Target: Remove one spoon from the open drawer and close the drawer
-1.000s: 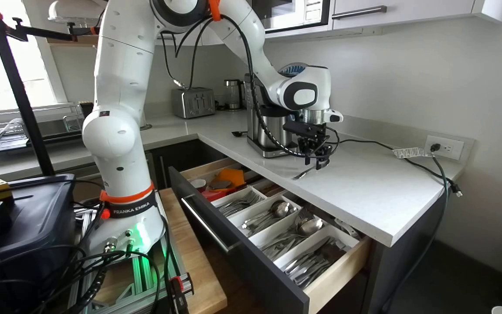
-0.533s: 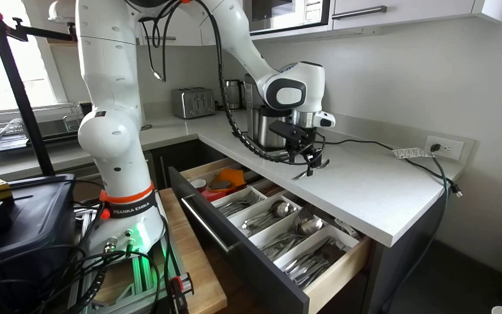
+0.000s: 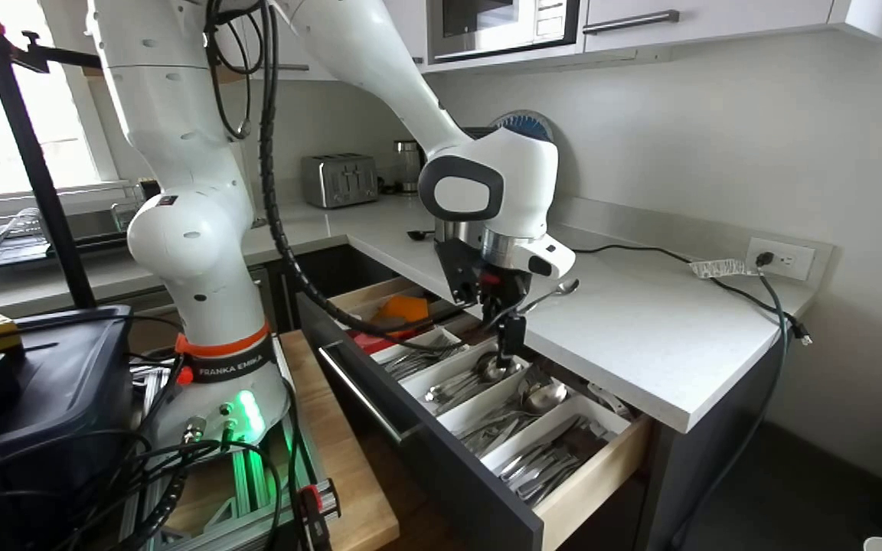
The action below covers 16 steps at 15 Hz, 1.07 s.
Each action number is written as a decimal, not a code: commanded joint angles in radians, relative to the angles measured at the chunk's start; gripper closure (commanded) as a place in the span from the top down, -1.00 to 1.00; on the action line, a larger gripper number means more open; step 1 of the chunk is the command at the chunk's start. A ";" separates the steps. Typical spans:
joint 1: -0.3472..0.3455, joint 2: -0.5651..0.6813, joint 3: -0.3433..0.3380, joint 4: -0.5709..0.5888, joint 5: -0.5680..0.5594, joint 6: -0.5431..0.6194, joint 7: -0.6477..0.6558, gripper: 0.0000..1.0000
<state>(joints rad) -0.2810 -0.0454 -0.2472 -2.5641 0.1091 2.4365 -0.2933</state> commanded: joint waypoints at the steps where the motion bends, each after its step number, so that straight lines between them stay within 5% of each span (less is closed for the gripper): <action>1: -0.037 -0.019 -0.050 -0.072 -0.041 0.012 0.136 1.00; 10: -0.103 0.042 -0.136 -0.154 0.006 0.049 0.204 1.00; 16: -0.102 0.082 -0.129 -0.162 0.127 0.103 0.161 1.00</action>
<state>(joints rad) -0.3867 0.0184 -0.3830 -2.7142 0.1571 2.4920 -0.1008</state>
